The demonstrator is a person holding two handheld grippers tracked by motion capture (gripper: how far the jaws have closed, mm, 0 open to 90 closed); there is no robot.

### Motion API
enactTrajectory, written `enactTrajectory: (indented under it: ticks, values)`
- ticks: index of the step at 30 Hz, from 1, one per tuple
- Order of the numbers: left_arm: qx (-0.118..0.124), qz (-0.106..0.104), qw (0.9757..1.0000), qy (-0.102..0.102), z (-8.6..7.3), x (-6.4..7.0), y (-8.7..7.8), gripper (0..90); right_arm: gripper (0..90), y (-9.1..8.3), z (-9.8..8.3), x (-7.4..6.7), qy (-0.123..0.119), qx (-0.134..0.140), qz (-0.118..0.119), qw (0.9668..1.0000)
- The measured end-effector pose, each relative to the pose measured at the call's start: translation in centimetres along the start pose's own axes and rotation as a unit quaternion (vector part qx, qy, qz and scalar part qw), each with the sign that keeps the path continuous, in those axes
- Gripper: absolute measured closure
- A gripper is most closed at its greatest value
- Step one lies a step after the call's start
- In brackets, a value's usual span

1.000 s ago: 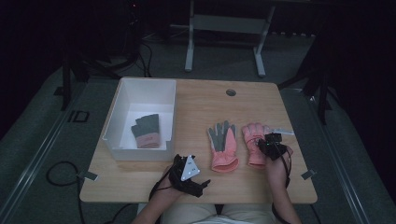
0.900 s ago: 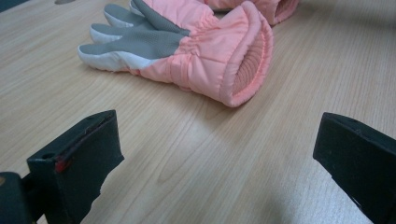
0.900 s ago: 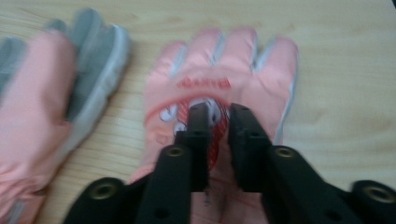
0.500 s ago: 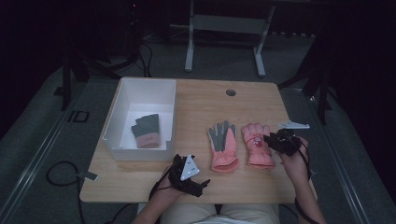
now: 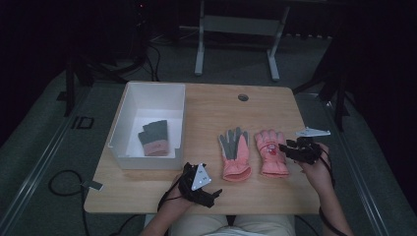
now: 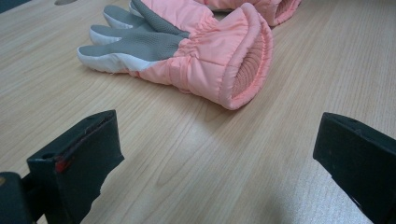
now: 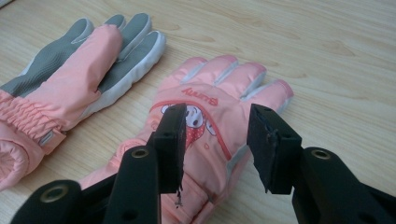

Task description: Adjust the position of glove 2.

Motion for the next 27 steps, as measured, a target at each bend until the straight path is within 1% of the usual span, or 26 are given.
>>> enactTrajectory:
  ticks: [2,3,5,9,13,14,15,18,19,20,22,25,26,27]
  values:
    - [0.000,-0.001,1.0000,0.000,0.0,0.0,0.0,0.6,57.0,0.1,0.1,0.1,-0.005,-0.001,-0.002,1.0000]
    - [0.002,0.000,1.0000,-0.001,0.0,0.0,0.0,0.6,57.0,0.2,0.1,0.1,-0.007,-0.001,0.001,1.0000]
    - [-0.001,-0.001,1.0000,-0.001,-0.1,0.0,0.1,0.6,56.8,0.4,0.1,0.1,-0.005,-0.002,0.001,1.0000]
    - [0.000,0.000,1.0000,-0.002,0.0,0.0,0.0,0.6,53.8,1.0,-0.1,-0.2,-0.006,-0.005,0.004,1.0000]
    - [-0.002,-0.002,1.0000,-0.001,-0.2,0.0,0.0,0.6,53.5,1.6,-0.4,-0.3,-0.008,-0.012,0.005,0.9999]
    - [-0.001,0.000,1.0000,-0.003,-0.1,0.0,-0.1,0.6,53.4,1.8,-0.6,-0.3,-0.009,-0.015,0.001,0.9998]
    - [0.002,0.001,1.0000,-0.004,-0.1,-0.1,-0.1,0.6,53.4,2.2,-0.9,-0.2,-0.013,-0.020,-0.008,0.9997]
    - [-0.003,-0.002,1.0000,-0.003,-0.2,0.0,0.0,0.6,53.1,2.9,-1.4,0.0,-0.014,-0.030,-0.015,0.9994]
    - [-0.003,-0.003,1.0000,-0.004,-0.2,0.0,0.0,0.6,52.0,3.3,-1.7,0.2,-0.019,-0.035,-0.027,0.9989]
    - [-0.002,-0.002,1.0000,-0.004,-0.2,0.0,0.0,0.6,52.4,3.6,-1.9,0.3,-0.020,-0.038,-0.031,0.9986]
    - [-0.001,-0.001,1.0000,-0.002,-0.1,0.0,0.0,0.6,52.5,4.1,-2.3,0.3,-0.015,-0.037,-0.029,0.9988]
    - [-0.004,-0.002,1.0000,-0.003,-0.2,0.0,0.0,0.6,53.6,4.4,-2.5,0.5,-0.010,-0.035,-0.027,0.9990]
    - [-0.001,-0.001,1.0000,-0.005,-0.2,0.0,0.0,0.6,55.0,4.5,-2.6,0.5,-0.005,-0.032,-0.025,0.9992]
    - [-0.001,-0.001,1.0000,-0.005,-0.2,0.0,0.0,0.6,55.4,4.6,-2.7,0.5,-0.005,-0.031,-0.026,0.9992]
Point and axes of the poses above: each handheld gripper's, and its own axes: y roughly forward along the jaws, z roughly out of its top, x roughly to its right, the point moved 7 cm from there along y, roughly forward along the jaws, and after that the axes turned 15 degrees about y, right-handed, at the moved point
